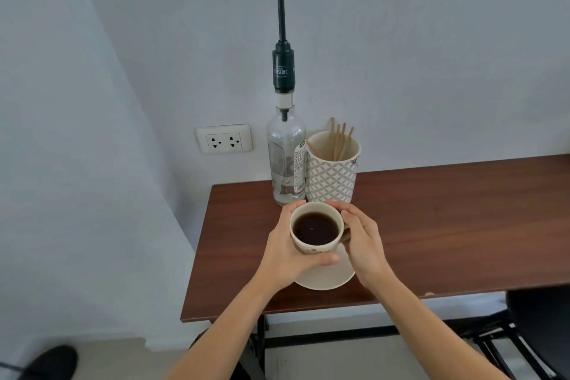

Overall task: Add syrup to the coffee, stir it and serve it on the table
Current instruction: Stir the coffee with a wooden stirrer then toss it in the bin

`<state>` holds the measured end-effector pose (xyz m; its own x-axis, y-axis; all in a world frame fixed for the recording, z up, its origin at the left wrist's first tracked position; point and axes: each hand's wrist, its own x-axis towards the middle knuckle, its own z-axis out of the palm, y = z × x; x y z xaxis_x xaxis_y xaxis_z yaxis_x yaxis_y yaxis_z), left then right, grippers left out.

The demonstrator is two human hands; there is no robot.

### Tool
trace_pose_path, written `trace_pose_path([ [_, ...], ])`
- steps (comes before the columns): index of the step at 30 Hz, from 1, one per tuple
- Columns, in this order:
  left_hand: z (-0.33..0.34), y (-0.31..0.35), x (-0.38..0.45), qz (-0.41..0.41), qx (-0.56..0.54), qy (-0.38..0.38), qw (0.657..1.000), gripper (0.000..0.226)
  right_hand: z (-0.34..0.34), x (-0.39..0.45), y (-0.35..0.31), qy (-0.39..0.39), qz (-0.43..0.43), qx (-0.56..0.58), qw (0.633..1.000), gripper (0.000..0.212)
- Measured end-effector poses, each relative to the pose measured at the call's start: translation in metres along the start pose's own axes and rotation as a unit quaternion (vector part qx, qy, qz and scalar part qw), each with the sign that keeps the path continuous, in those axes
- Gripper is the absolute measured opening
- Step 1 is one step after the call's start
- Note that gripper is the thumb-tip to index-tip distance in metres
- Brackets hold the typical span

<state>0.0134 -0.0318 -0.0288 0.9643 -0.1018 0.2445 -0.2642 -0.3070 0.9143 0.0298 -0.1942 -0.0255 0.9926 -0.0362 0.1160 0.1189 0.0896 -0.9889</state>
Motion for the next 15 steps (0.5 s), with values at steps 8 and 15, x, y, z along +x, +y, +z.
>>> trace_pose_path([
  [8,0.003,0.0,-0.006,0.0,0.027,-0.023,0.999,0.103,-0.005,-0.004,0.008,-0.006,0.006,0.011,1.0,0.044],
  [15,0.002,-0.001,-0.005,0.001,0.079,-0.029,0.996,0.107,-0.015,0.005,-0.009,0.02,-0.05,-0.091,0.994,0.029],
])
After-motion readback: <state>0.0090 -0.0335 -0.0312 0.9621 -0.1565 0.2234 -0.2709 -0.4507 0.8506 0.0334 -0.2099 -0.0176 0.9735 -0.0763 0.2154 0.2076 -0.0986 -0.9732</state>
